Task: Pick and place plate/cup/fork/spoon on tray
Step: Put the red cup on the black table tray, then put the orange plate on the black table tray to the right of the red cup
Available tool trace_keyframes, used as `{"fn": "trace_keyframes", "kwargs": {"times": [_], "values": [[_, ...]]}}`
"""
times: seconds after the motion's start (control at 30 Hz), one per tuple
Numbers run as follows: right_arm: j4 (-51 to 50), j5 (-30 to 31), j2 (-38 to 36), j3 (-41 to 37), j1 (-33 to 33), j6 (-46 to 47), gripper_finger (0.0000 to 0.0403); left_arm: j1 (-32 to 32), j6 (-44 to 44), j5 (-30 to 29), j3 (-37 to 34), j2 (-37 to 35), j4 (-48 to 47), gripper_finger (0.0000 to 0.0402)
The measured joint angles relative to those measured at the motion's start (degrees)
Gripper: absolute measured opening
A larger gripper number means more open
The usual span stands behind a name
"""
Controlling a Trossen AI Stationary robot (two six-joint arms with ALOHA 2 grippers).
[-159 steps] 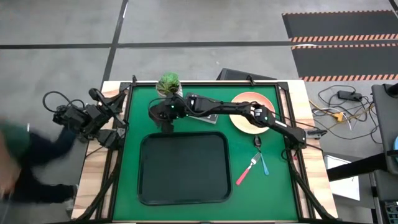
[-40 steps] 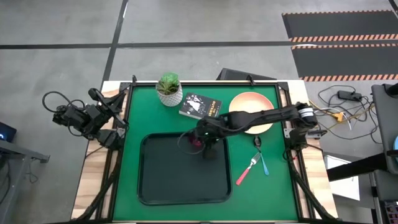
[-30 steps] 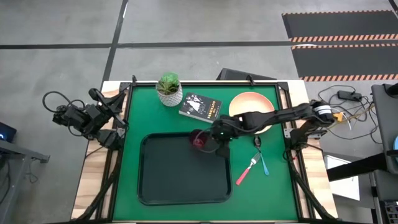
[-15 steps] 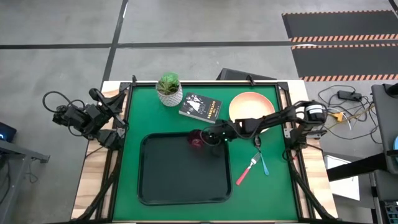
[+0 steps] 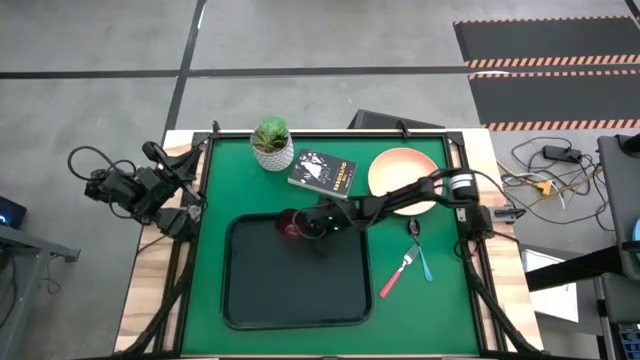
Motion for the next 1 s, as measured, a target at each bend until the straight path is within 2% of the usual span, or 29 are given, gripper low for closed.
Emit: {"fn": "trace_keyframes", "kwargs": {"times": [0.27, 0.43, 1.0], "values": [[-5.96, -0.38, 9.22, 13.83, 0.00, -4.87, 0.0008, 0.00, -0.10, -0.01, -0.02, 0.00, -0.02, 0.0000], [-7.22, -0.86, 12.83, 19.80, 0.00, -5.98, 0.0008, 0.00, -0.13, -0.01, -0.05, 0.00, -0.06, 0.0000], [-5.59, -2.37, 15.73, 27.83, 0.02, -7.03, 0.0008, 0.02, -0.03, -0.01, -0.07, 0.00, -0.07, 0.0000]]}}
